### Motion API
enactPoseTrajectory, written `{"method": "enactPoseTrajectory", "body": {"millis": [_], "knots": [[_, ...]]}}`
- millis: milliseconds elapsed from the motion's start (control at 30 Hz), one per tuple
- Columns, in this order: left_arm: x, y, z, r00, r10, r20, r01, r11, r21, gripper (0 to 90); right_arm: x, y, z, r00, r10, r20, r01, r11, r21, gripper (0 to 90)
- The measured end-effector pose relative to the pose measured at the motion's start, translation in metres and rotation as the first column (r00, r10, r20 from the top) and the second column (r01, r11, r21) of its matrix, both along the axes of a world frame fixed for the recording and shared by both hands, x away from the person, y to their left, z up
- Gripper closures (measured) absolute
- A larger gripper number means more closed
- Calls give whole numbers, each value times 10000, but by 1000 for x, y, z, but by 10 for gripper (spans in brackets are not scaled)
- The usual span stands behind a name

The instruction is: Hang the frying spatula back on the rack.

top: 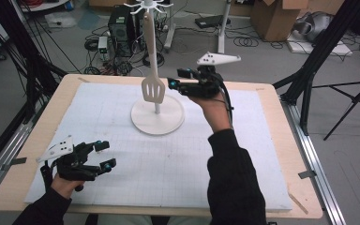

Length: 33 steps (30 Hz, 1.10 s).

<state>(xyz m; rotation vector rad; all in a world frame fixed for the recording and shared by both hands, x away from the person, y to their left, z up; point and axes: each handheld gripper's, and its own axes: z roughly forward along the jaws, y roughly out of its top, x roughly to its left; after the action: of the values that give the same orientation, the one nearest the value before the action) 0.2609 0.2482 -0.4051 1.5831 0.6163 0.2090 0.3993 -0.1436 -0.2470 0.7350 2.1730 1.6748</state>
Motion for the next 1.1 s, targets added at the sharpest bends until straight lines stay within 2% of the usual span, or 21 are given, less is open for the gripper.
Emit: {"method": "enactPoseTrajectory", "body": {"millis": [67,267,367,433,567,667,700,800,933,1100], "knots": [[1,1,0,9999,125,25,-125,9999,57,211,-9,-12,-9,9998,-186,25,187,9997,-125,349],[3,2,-4,9989,431,207,-436,9988,229,196,-46,-54,-49,9942,-992,-410,964,9932,-661,174],[3,1,-6,9976,518,460,-533,9981,308,184,-67,-74,-74,9944,-1051,-130,1032,9893,-1031,154],[3,1,-7,9963,590,624,-606,9979,233,164,-79,-85,-88,9943,-1065,-35,1055,9887,-1061,153],[4,-2,-8,9953,657,704,-679,9973,284,161,-103,-105,-118,9899,-1418,26,1414,9849,-996,149],[3,-3,-9,9950,617,789,-638,9976,254,170,-119,-115,-133,9872,-1570,277,1588,9840,-810,148],[3,-4,-9,9935,631,947,-661,9974,282,172,-123,-116,-136,9865,-1603,321,1624,9834,-811,147],[3,-7,-8,9910,682,1155,-717,9971,263,172,-131,-117,-141,9862,-1560,555,1626,9754,-1485,147],[2,-9,-8,9905,725,1169,-760,9968,264,172,-138,-113,-142,9860,-1454,821,1567,9753,-1556,147],[1,-8,-7,9886,1017,1109,-1055,9940,292,172,-138,-109,-143,9884,-1283,814,1410,9738,-1783,148]]}}
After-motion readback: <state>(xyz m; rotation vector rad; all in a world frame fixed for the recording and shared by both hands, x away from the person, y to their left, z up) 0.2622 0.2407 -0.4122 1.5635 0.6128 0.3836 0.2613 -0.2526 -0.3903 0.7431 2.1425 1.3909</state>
